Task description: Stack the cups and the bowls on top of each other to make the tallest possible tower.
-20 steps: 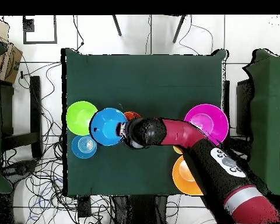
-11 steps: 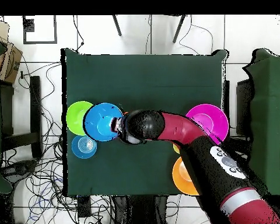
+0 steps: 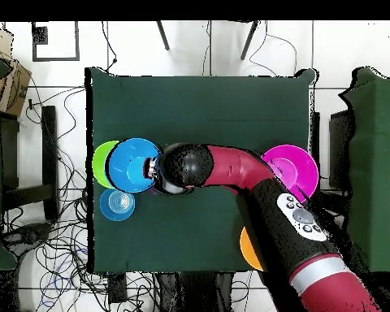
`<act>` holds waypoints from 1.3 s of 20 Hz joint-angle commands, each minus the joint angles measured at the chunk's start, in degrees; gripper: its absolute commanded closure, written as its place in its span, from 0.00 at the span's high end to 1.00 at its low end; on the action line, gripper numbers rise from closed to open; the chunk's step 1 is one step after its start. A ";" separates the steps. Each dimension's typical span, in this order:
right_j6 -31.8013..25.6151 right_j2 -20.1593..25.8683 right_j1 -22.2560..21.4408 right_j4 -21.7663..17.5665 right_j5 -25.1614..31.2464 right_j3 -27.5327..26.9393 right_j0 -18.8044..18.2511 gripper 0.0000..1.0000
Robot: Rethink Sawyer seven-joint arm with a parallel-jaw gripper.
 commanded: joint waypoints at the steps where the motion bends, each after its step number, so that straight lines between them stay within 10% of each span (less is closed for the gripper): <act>1: -3.98 -2.28 0.75 -5.27 7.49 -7.51 0.80 0.00; 16: 1.58 -2.40 -1.65 -4.03 5.37 -3.61 1.15 0.00; 26: -9.27 -0.01 -0.88 -8.79 5.89 -4.80 -3.48 0.00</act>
